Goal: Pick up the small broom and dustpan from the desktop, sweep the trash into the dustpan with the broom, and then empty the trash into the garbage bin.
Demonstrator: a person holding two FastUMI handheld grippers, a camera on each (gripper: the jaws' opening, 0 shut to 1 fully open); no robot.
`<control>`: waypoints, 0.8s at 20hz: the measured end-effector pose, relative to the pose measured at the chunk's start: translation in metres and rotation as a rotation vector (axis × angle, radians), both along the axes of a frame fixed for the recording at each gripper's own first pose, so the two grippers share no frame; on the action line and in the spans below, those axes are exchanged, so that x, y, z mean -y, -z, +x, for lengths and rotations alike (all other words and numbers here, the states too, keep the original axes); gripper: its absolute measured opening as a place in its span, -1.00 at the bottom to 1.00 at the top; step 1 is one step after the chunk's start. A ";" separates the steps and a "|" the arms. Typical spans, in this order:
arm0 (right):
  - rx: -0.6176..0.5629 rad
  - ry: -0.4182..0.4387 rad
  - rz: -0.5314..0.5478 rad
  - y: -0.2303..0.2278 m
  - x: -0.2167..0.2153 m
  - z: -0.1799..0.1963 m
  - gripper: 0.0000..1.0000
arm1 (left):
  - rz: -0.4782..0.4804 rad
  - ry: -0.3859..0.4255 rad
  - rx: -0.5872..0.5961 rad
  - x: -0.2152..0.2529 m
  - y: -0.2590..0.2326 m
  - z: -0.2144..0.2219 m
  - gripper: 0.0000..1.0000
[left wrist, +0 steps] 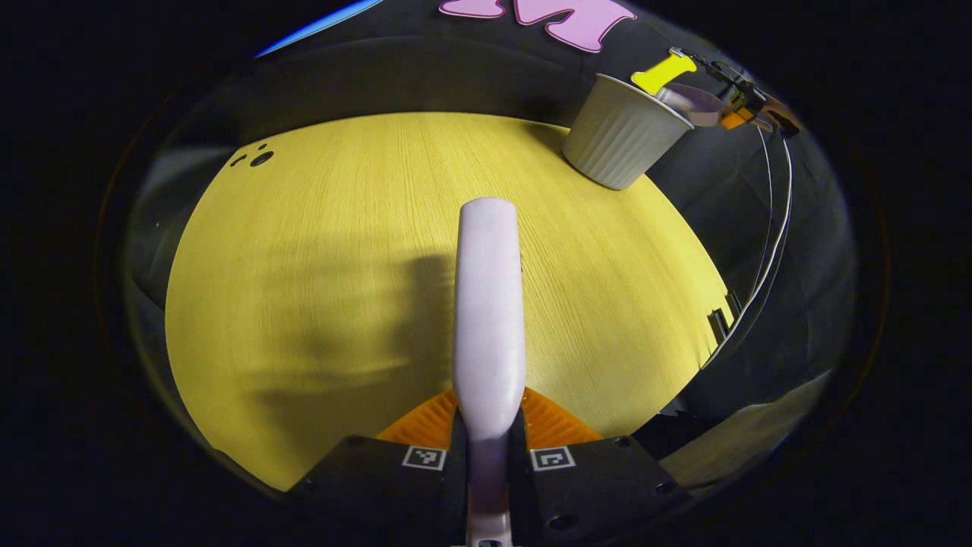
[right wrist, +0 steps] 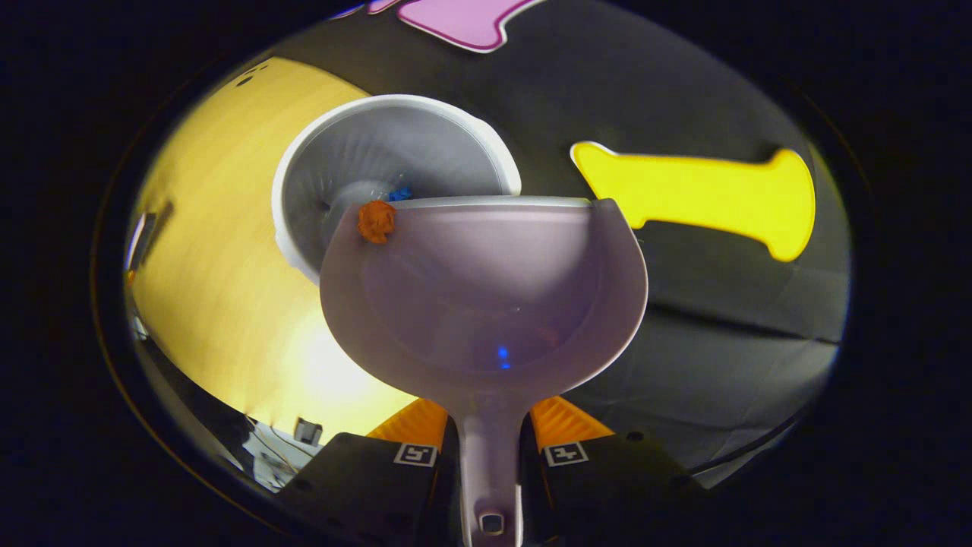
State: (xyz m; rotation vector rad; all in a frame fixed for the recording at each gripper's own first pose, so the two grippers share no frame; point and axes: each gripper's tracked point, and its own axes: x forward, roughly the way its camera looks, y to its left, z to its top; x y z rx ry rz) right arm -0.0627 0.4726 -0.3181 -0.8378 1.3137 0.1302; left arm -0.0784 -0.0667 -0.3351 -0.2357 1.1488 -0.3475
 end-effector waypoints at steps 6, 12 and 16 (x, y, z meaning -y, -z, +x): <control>-0.029 -0.051 -0.041 0.003 -0.005 0.015 -0.28 | 0.005 -0.031 -0.008 0.002 -0.001 0.002 -0.51; 0.053 0.078 0.137 0.006 -0.014 0.010 -0.27 | 0.025 -0.068 0.003 0.000 -0.005 0.006 -0.51; 0.163 0.166 0.288 -0.015 -0.020 0.008 -0.28 | 0.042 -0.081 0.017 -0.005 -0.007 0.016 -0.48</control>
